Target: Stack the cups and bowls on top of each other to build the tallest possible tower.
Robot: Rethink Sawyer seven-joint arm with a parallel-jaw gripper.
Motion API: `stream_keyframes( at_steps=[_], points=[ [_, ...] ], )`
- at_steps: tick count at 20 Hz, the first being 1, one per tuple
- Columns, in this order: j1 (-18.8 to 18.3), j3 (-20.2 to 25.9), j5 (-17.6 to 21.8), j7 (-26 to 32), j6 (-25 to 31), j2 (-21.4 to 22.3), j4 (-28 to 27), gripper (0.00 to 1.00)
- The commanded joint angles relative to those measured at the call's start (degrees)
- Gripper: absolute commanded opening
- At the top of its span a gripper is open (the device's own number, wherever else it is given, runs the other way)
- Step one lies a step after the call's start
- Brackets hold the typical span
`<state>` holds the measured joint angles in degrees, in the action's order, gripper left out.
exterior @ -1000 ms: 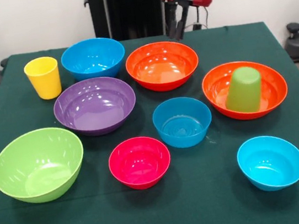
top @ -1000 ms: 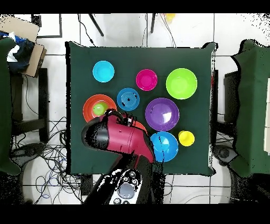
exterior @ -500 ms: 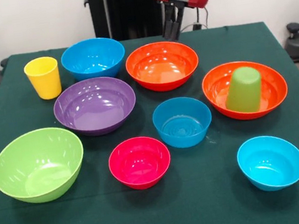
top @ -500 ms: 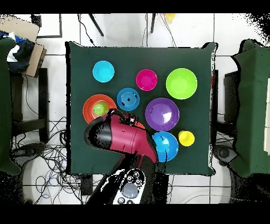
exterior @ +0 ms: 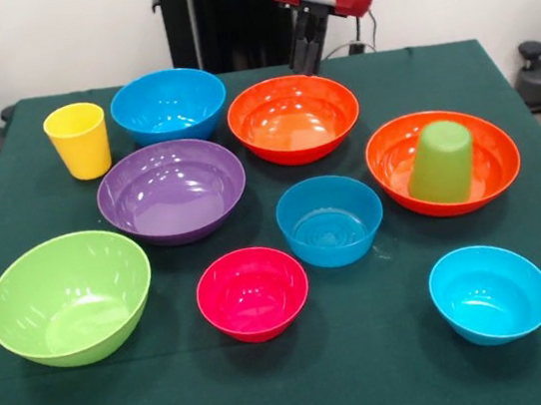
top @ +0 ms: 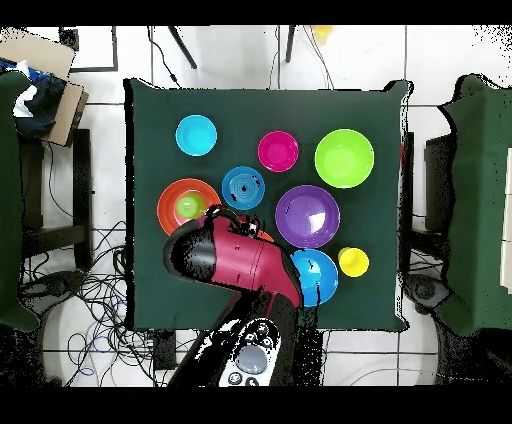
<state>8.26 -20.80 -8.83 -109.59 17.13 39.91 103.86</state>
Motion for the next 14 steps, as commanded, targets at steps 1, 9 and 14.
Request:
stream_keyframes(
  at_steps=[1,9,14],
  points=[
    [-0.7,6.2,4.3,-3.3,-1.4,-0.8,1.6,0.0],
    [-0.3,5.5,4.4,-3.4,-0.8,-1.0,1.0,1.0],
    [-0.4,5.6,4.3,-3.2,-0.5,-0.8,1.1,1.0]
  ],
)
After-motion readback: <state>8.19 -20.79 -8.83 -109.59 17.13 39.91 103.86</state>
